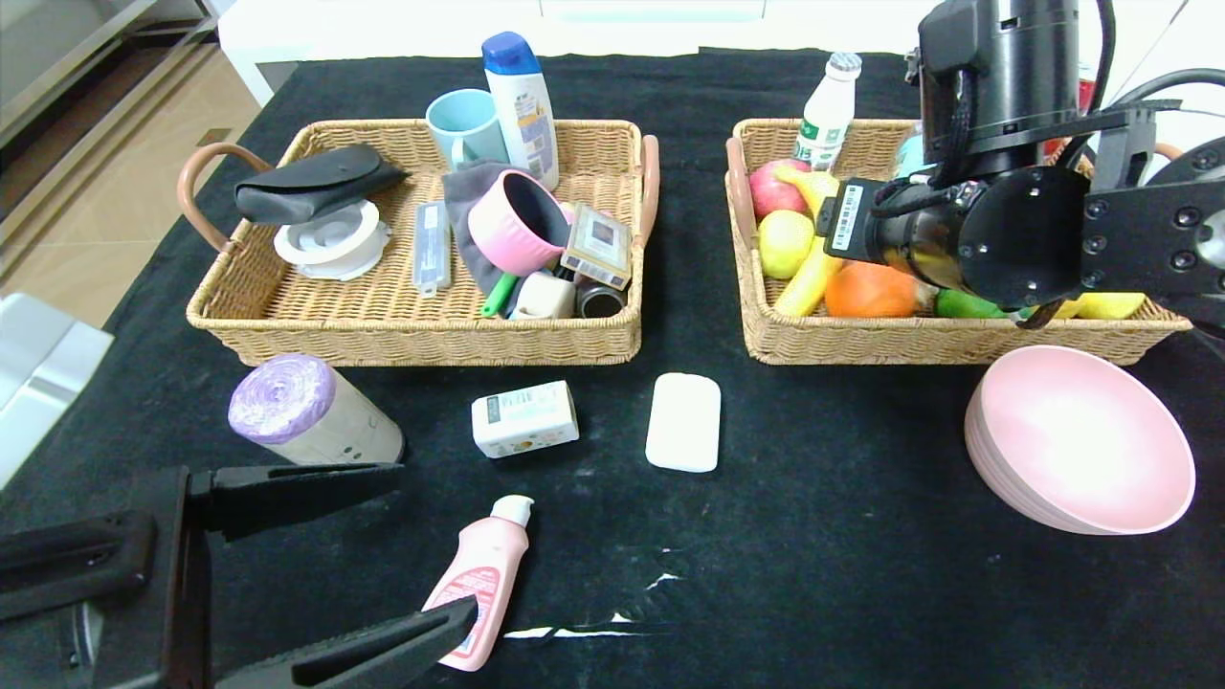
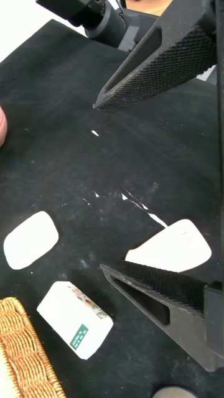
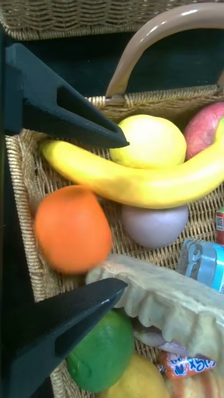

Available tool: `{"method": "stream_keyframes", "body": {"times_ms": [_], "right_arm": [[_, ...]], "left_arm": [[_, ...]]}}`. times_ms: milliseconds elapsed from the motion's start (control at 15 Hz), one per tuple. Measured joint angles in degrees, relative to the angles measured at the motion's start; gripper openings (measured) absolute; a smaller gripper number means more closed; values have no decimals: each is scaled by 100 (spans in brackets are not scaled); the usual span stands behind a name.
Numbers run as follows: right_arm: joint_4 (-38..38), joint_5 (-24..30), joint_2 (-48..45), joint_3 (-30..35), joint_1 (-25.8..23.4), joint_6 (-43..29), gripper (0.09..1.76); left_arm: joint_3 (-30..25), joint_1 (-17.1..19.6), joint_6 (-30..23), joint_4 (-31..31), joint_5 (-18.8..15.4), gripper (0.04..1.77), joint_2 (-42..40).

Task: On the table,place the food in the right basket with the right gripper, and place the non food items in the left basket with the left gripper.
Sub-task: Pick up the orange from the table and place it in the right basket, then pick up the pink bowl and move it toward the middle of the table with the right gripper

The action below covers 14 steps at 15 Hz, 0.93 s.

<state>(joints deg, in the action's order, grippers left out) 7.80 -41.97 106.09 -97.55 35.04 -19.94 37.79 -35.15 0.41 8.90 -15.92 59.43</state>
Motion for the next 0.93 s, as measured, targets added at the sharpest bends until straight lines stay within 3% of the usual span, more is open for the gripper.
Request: {"method": "stream_keyframes", "body": {"times_ms": [533,933], "right_arm": [[112,11,-255,201,234,68,164],[540,44,-1075,1324,433,440,168]], "left_arm": [[-15,-33,2,-4,0,172,27],[-34,-52,11,16,5,172,5]]}}
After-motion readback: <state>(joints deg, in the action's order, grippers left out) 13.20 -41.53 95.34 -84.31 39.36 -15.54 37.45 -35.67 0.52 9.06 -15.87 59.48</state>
